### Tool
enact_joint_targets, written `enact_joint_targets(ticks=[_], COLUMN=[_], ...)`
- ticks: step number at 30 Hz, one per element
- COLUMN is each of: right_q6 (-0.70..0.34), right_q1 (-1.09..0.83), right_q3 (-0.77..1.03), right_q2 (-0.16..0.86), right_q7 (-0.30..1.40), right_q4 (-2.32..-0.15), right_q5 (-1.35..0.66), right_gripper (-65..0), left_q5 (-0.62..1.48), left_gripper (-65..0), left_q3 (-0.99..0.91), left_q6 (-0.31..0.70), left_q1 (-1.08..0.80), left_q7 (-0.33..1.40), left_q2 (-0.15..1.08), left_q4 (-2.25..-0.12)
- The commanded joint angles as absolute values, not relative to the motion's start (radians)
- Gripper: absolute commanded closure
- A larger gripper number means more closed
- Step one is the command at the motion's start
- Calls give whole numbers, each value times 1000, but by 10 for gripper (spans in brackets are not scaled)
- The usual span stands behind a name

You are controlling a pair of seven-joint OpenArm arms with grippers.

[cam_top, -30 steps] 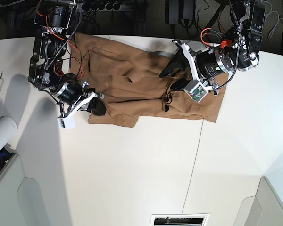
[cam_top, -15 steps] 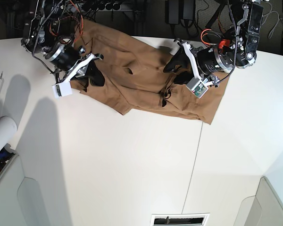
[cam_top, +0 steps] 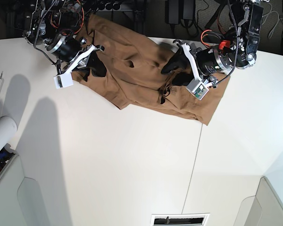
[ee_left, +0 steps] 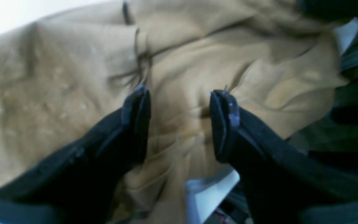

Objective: Layout the t-shirt on the table in an organized manner, then fold the t-shirt properly
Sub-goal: 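Grasp the other shirt end with the right gripper and pull it inward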

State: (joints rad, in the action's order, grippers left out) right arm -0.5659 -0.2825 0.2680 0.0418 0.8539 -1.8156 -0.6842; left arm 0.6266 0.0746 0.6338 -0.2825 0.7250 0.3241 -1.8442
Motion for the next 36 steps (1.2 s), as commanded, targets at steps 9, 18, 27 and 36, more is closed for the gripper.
enact_joint_targets(ticks=[9, 18, 27, 36], right_q6=[-580, -579, -573, -573], right_q1=[-275, -275, -298, -423], right_q3=[269, 269, 269, 268], right_q2=[48, 47, 47, 47], right_q7=[830, 812, 822, 839], right_q4=[-1835, -1960, -2122, -2121], right_q5=[-700, -718, -674, -701], right_gripper=[-416, -418, -418, -262], left_q5=[646, 608, 608, 607], left_gripper=[-331, -331, -331, -331], left_q3=[72, 72, 72, 72], left_q6=[640, 640, 640, 640], left_q1=[-274, -274, -268, -263], left_q7=[708, 730, 730, 729], left_q2=[329, 331, 330, 330], left_q4=[-1859, -1859, -1859, -1858])
